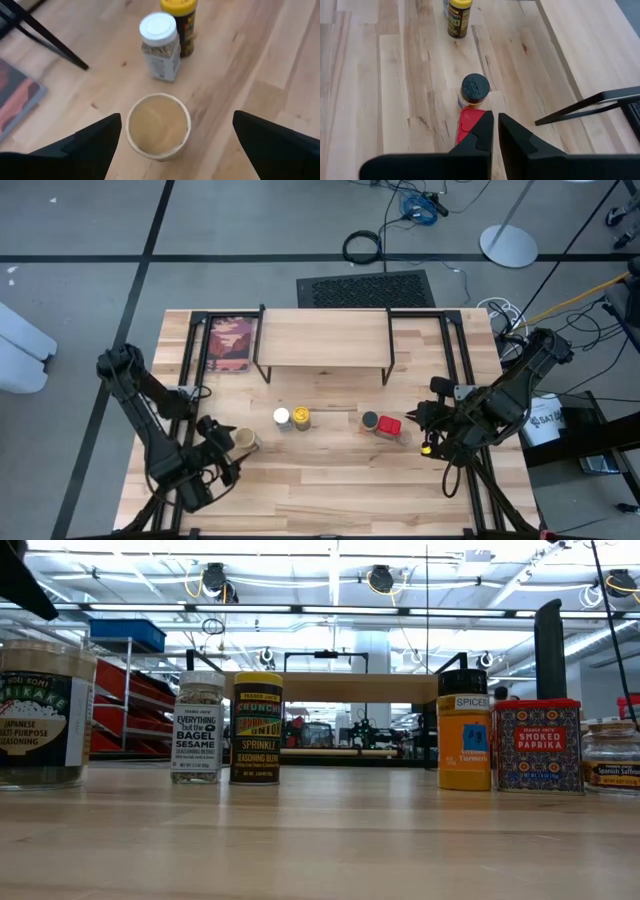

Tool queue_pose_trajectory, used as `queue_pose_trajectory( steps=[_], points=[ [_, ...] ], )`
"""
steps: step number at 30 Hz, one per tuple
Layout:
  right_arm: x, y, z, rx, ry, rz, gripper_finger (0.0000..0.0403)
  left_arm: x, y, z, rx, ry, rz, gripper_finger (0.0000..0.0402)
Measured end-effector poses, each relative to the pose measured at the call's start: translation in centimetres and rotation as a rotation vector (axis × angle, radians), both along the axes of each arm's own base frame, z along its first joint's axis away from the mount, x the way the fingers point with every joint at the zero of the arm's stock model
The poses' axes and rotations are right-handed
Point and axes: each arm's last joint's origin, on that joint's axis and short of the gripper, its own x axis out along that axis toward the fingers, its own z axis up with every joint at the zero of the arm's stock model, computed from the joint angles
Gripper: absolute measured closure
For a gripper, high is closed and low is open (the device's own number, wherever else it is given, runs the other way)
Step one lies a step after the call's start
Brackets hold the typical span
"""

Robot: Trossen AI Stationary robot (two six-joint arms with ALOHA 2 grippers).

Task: Shelf spices
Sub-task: Put the golden seasoning bottle on the shelf

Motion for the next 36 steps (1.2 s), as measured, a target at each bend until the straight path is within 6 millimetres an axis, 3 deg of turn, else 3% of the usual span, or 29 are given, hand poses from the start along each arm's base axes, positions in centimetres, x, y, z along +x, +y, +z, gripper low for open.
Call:
queue_pose_trajectory(
  steps=[10,26,36],
  points=[
    [0.0,0.0,0.0,0.001,-0.002,0.002,0.0387,-1.1,0.6,-3.2,0.012,-0.056,0.033,0.0008],
    [0.1,0.1,0.0,-0.002,-0.005,0.009,0.0387,-1.6,1.5,-5.8,0.01,-0.071,0.048,0.0009],
    [0.1,0.1,0.1,-0.005,-0.01,0.011,0.0387,-1.5,1.4,-5.9,0.018,-0.09,0.027,0.0067]
  ],
)
